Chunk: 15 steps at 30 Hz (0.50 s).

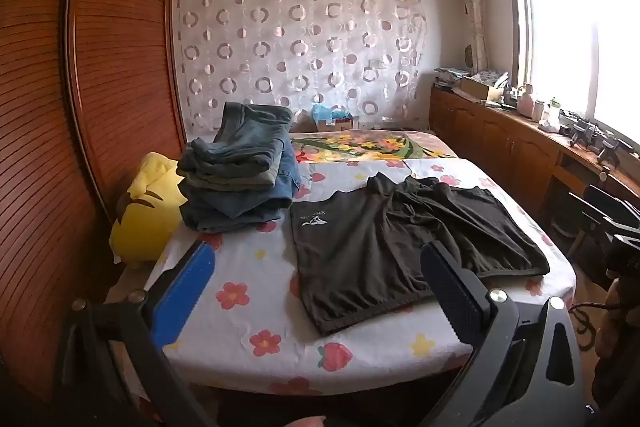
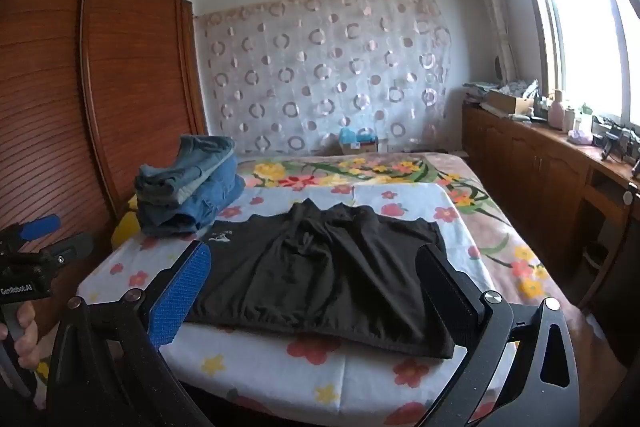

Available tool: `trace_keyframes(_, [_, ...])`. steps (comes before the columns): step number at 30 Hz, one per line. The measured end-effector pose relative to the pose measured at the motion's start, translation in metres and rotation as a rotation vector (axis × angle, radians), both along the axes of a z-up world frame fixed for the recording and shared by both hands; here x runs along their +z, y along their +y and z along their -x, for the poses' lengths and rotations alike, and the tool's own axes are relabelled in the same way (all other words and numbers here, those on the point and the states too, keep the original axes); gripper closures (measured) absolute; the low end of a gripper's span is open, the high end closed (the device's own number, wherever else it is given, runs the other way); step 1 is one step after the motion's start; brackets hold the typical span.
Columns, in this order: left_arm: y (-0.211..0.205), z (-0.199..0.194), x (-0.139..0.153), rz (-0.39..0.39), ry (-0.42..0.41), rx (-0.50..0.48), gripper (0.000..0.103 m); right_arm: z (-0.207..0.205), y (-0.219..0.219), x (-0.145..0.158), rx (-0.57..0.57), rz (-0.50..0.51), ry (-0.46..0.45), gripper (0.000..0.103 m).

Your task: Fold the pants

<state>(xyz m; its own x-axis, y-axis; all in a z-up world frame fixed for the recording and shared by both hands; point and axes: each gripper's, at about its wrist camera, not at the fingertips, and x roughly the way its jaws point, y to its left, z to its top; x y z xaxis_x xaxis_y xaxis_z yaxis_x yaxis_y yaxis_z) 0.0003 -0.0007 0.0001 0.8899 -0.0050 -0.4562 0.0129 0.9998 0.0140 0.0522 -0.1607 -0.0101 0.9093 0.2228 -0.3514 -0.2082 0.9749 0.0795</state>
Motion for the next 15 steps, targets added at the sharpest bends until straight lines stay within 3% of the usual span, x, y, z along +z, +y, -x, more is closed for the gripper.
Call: trace_keyframes(15, [0.0003, 0.0015, -0.006, 0.013, 0.005, 0.007, 0.0, 0.001, 0.0025, -0.0005, 0.004, 0.014, -0.005, 0.0])
